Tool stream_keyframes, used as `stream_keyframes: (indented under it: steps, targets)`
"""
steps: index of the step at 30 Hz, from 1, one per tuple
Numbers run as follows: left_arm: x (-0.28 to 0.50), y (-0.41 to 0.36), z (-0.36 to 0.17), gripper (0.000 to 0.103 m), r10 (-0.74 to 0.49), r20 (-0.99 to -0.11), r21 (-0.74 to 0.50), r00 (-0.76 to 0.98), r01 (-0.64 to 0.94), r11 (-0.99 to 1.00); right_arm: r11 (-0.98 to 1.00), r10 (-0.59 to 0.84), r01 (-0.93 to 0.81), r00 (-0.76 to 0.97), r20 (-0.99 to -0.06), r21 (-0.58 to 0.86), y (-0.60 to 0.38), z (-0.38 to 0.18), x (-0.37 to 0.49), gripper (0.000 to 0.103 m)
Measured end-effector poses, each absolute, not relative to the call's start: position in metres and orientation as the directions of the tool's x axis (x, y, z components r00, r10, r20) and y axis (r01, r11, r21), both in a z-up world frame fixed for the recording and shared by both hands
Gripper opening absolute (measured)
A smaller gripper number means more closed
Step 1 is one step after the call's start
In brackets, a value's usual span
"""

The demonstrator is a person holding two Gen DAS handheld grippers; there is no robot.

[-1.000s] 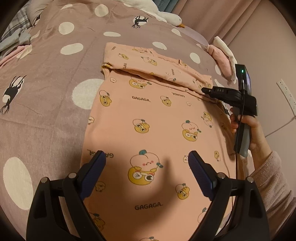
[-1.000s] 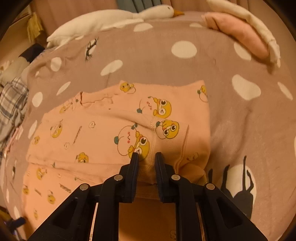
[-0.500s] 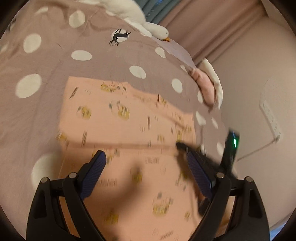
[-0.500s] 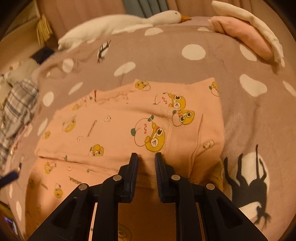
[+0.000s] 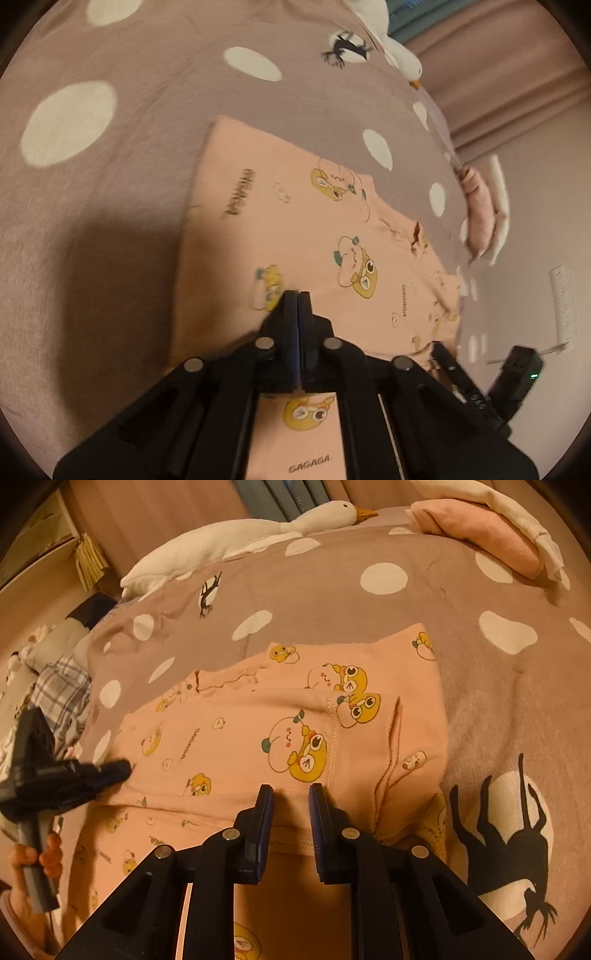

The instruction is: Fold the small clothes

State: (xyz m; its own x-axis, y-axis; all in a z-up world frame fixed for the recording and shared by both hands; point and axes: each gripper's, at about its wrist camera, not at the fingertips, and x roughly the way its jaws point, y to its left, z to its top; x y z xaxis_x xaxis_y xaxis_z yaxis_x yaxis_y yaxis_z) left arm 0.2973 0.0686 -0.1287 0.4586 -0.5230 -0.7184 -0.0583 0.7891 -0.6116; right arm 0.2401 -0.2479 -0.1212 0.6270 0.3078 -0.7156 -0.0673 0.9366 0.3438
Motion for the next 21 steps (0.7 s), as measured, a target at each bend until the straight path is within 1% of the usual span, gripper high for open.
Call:
stream_keyframes:
  steps: [2, 3, 4, 5, 6, 7, 8, 10, 11, 14, 16, 17, 18, 20, 21]
  targets:
    - [0.292, 0.075, -0.121, 0.004, -0.474, -0.735, -0.57, 0.484, -0.065, 0.819, 0.938, 0.301, -0.06, 0.624, -0.721, 0.341, -0.249, -0.12, 0.239, 0.017]
    - [0.288, 0.078, -0.116, 0.002, -0.458, -0.743, -0.554, 0.489, -0.064, 0.83, 0.939, 0.295, -0.05, 0.622, -0.725, 0.339, -0.249, -0.118, 0.238, 0.017]
    - [0.284, 0.079, -0.114, 0.003, -0.454, -0.746, -0.548, 0.488, -0.063, 0.834, 0.94, 0.29, -0.043, 0.62, -0.729, 0.337, -0.25, -0.117, 0.238, 0.017]
    - [0.28, 0.079, -0.111, 0.005, -0.449, -0.748, -0.54, 0.488, -0.055, 0.84, 0.943, 0.28, -0.032, 0.62, -0.733, 0.333, -0.25, -0.115, 0.236, 0.017]
    - [0.275, 0.079, -0.106, 0.011, -0.44, -0.752, -0.524, 0.491, -0.041, 0.851, 0.947, 0.262, -0.02, 0.621, -0.739, 0.319, -0.25, -0.112, 0.234, 0.017]
    - [0.267, 0.078, -0.102, 0.022, -0.43, -0.752, -0.508, 0.5, -0.023, 0.861, 0.954, 0.242, -0.012, 0.624, -0.743, 0.301, -0.25, -0.11, 0.231, 0.017]
    - [0.26, 0.077, -0.099, 0.03, -0.429, -0.748, -0.5, 0.506, -0.004, 0.866, 0.958, 0.229, -0.008, 0.624, -0.747, 0.287, -0.25, -0.108, 0.227, 0.017]
    - [0.238, 0.074, -0.092, 0.071, -0.437, -0.732, -0.495, 0.523, 0.033, 0.868, 0.967, 0.204, -0.009, 0.628, -0.751, 0.256, -0.249, -0.103, 0.216, 0.018]
    - [0.228, 0.071, -0.091, 0.075, -0.443, -0.723, -0.495, 0.53, 0.05, 0.868, 0.968, 0.205, -0.018, 0.63, -0.749, 0.25, -0.248, -0.102, 0.21, 0.02]
    - [0.201, 0.054, -0.095, 0.074, -0.474, -0.724, -0.487, 0.501, 0.115, 0.866, 0.965, 0.233, -0.053, 0.627, -0.743, 0.258, -0.247, -0.1, 0.189, 0.028]
    - [0.182, 0.042, -0.101, 0.073, -0.48, -0.732, -0.47, 0.483, 0.152, 0.869, 0.963, 0.246, -0.068, 0.615, -0.749, 0.26, -0.247, -0.103, 0.176, 0.028]
    - [0.173, 0.038, -0.104, 0.071, -0.486, -0.735, -0.463, 0.473, 0.172, 0.869, 0.963, 0.249, -0.071, 0.608, -0.754, 0.26, -0.247, -0.105, 0.17, 0.028]
    - [0.164, 0.034, -0.106, 0.065, -0.495, -0.734, -0.462, 0.465, 0.192, 0.866, 0.963, 0.251, -0.077, 0.597, -0.762, 0.257, -0.246, -0.107, 0.164, 0.028]
    - [0.148, 0.029, -0.112, 0.06, -0.515, -0.735, -0.468, 0.442, 0.219, 0.856, 0.965, 0.253, -0.09, 0.581, -0.773, 0.248, -0.244, -0.112, 0.15, 0.028]
    - [0.141, 0.029, -0.117, 0.056, -0.522, -0.736, -0.474, 0.432, 0.221, 0.852, 0.966, 0.251, -0.095, 0.579, -0.776, 0.241, -0.244, -0.114, 0.142, 0.028]
